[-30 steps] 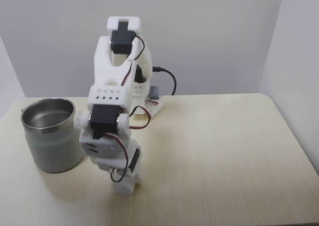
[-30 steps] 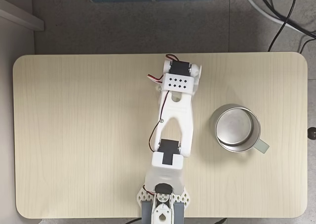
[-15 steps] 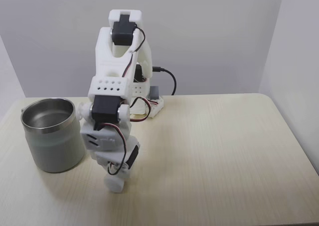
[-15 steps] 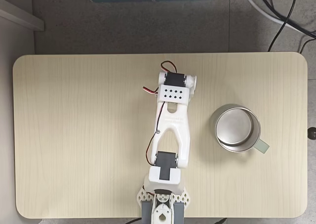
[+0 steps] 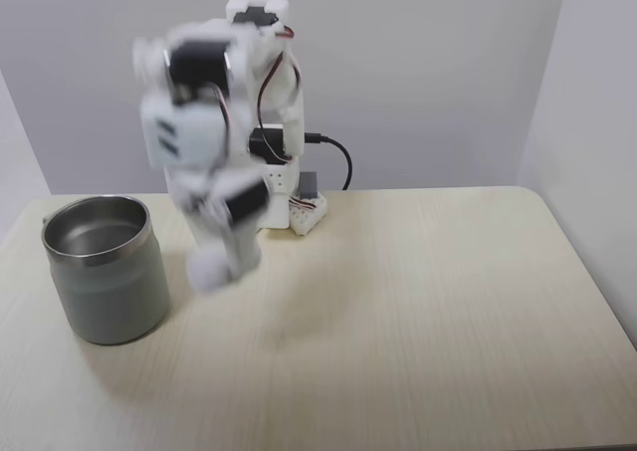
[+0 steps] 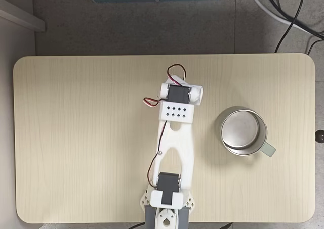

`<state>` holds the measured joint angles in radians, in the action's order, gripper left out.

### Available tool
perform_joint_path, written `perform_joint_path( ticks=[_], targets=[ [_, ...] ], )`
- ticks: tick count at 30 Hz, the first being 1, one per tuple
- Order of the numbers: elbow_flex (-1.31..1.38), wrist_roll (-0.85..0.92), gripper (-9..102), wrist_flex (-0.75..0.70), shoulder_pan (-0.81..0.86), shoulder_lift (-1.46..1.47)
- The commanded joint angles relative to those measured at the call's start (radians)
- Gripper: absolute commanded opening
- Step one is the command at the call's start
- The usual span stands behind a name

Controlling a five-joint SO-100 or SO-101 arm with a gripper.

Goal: Grasp a dressing and put it in the cup.

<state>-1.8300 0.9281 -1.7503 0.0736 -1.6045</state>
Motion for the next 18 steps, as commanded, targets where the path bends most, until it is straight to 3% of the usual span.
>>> perform_joint_path(
  ticks=[1, 18],
  targets=[
    [-0.143, -0.049, -2, -0.083, 0.038, 0.097],
    [0.017, -0.084, -2, -0.078, 0.54, 0.42]
  ],
)
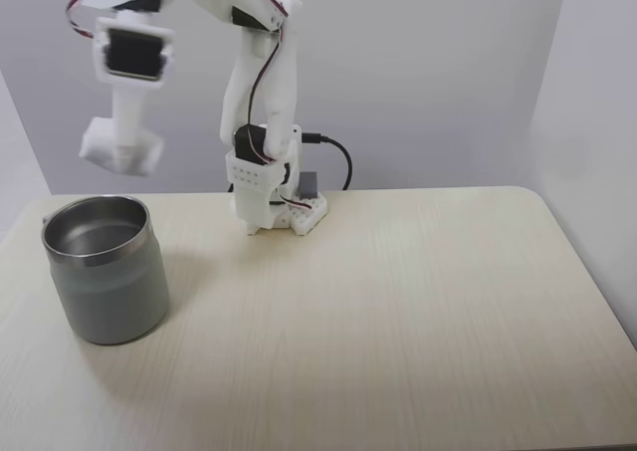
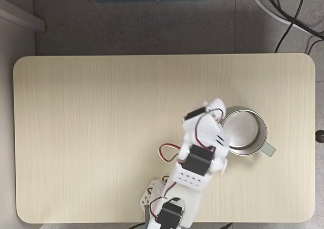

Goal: Grasp a dressing and put it in the cup.

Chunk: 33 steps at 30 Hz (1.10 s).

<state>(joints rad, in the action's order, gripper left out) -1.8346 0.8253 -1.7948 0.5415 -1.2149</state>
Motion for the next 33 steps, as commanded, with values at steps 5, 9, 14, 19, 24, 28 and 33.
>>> perform_joint_path(
  ticks=[5, 9, 14, 19, 24, 28, 33],
  targets=[
    [0.135, 0.091, -2, 0.038, 0.189, 0.031],
    [0.195, 0.12, -2, 0.115, 0.239, 0.029],
    [0.175, 0.109, -2, 0.164, 0.262, -0.02],
    [0.169, 0.095, 3, 0.179, 0.273, -0.049],
    [0.169, 0.086, 23, 0.187, 0.273, -0.048],
    [0.166, 0.077, 25, 0.192, 0.27, -0.054],
    [0.166, 0.078, 25, 0.189, 0.27, -0.049]
  ],
)
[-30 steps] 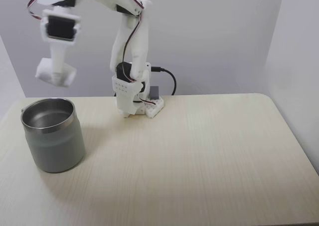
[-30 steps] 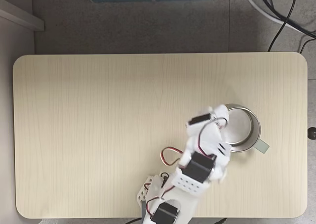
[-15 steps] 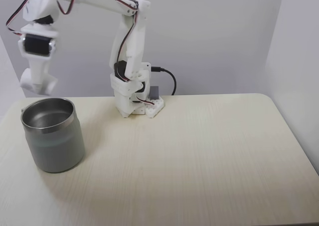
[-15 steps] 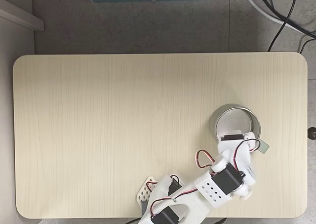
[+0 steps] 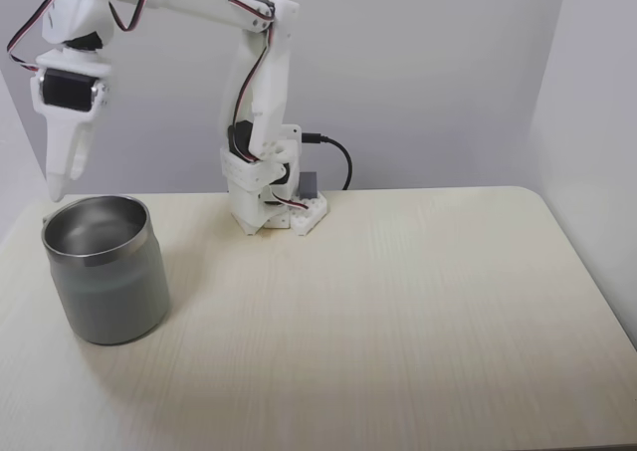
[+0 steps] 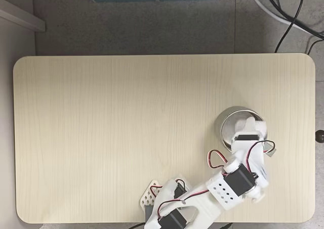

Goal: Grasp a dressing and put it in the cup.

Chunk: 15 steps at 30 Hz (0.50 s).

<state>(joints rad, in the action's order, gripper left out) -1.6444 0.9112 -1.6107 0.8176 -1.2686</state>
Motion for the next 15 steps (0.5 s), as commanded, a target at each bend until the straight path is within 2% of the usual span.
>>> perform_joint_path(
  ticks=[1, 15],
  targets=[
    [-0.026, -0.009, 24, 0.005, -0.006, 0.008],
    [-0.037, -0.043, 24, 0.014, -0.005, -0.009]
  ],
)
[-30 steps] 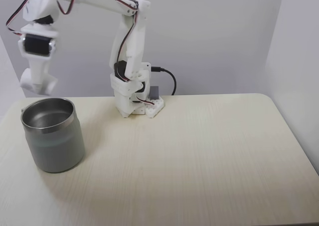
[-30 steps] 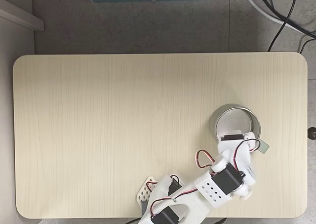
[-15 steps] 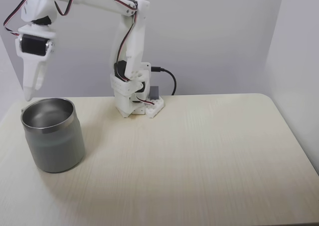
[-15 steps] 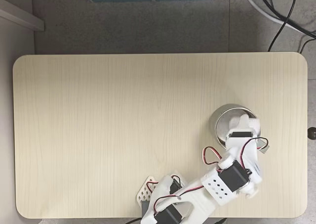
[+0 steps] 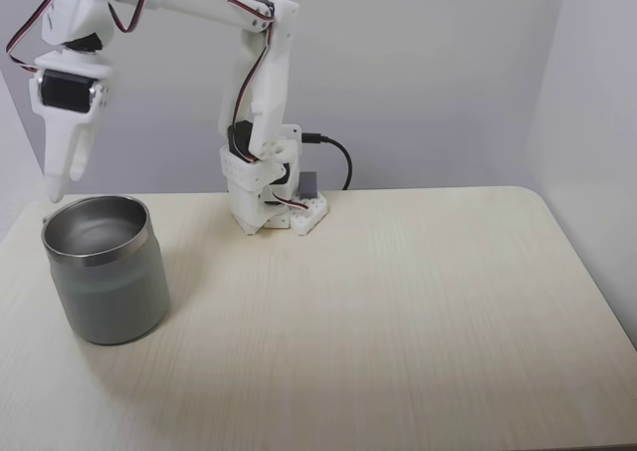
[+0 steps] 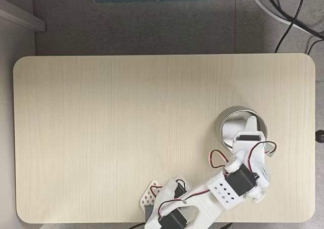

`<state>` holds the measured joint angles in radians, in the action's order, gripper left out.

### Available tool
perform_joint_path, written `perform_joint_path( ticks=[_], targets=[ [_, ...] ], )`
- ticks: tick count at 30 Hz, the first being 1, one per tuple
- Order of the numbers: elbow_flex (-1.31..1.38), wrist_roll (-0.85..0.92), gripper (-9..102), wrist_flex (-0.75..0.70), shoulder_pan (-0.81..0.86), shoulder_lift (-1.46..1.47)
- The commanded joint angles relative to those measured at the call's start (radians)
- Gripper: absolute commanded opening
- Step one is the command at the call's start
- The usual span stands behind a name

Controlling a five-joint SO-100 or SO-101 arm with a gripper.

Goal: Grasp a dressing and put it in the cup.

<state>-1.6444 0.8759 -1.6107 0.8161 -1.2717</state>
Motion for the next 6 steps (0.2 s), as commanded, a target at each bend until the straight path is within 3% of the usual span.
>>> perform_joint_path(
  ticks=[1, 6],
  targets=[
    [-0.043, -0.006, 24, 0.014, 0.002, -0.009],
    [-0.054, 0.002, 23, 0.026, 0.012, -0.014]
  ],
)
